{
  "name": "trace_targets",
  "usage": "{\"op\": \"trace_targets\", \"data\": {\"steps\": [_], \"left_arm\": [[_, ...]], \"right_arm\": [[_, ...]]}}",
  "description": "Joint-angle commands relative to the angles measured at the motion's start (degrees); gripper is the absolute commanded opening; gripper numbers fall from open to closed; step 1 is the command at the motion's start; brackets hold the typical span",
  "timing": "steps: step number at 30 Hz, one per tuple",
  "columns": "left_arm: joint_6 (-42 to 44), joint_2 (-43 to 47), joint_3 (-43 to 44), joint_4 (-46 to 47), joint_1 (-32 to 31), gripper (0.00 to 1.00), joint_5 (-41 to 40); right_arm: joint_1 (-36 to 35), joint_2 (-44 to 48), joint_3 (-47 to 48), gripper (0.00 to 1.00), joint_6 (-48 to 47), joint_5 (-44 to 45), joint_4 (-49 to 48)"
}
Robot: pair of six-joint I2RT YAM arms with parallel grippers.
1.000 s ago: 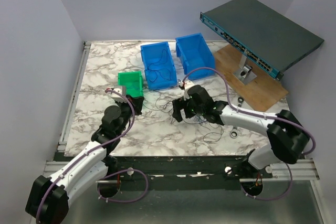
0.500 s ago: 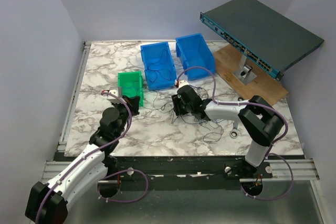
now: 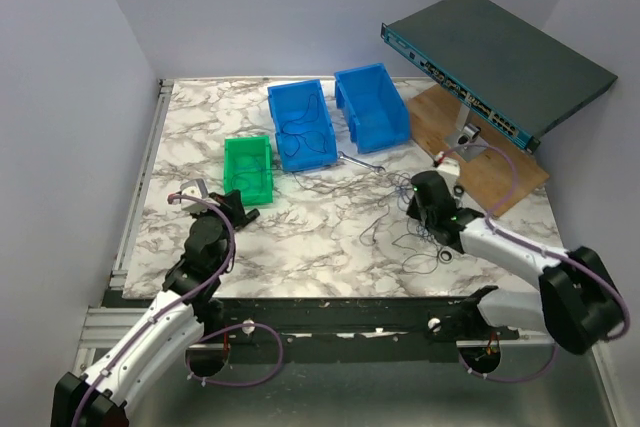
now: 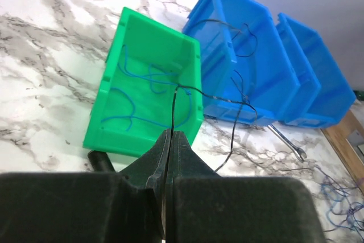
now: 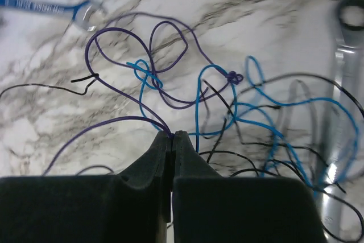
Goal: Untangle the cables
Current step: Untie the cable.
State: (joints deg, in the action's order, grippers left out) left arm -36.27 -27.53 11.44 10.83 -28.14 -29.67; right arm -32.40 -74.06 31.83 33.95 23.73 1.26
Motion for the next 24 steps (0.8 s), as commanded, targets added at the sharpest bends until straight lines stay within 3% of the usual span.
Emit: {"op": "trace_targets", "data": {"steps": [1,3,6,7,10,11,12,16,19,24], "left_arm": [[-2.0,-1.3,0.6,-2.7,-0.1,0.00,-5.2],[-2.5,-1.3,0.6,-3.1,-0.1,0.00,-5.8],[2.1,-1.5,-1.0,3.3,0.0,0.00,0.7],[3.7,-1.7,-1.5,5.7,-0.1,0.00,4.8],[7.2,-3.8,-1.3,10.4,-0.1,0.00,13.0],[7.6,-4.8,-1.0,11.2,-0.1,0.00,14.4],[8.2,-5.8,-0.8,12.0,-0.1,0.00,16.2],[9.2,-8.2,0.1,14.0,0.0,0.00,20.8],[9.2,-8.0,0.1,14.0,-0.1,0.00,20.7],[9.4,-6.5,-0.6,13.7,-0.2,0.00,19.9]], "right_arm": [[3.5,10.6,-2.4,0.01,15.6,13.6,9.8],[4.3,14.2,-2.5,0.01,17.3,14.9,11.7],[4.4,16.5,-2.5,0.03,10.4,7.8,8.3],[4.4,16.5,-1.9,0.11,7.9,5.5,8.0],[4.4,16.9,-0.6,0.59,0.6,-3.2,6.9],[4.3,17.5,-0.5,0.71,-1.4,-5.0,6.5],[4.3,18.6,-0.6,0.75,-3.5,-8.0,5.3],[4.3,19.0,1.3,0.79,-11.3,-20.4,2.4],[3.6,12.8,7.2,0.79,-15.2,-28.7,3.9],[-5.3,0.5,17.4,0.79,-20.4,-26.5,5.8]]}}
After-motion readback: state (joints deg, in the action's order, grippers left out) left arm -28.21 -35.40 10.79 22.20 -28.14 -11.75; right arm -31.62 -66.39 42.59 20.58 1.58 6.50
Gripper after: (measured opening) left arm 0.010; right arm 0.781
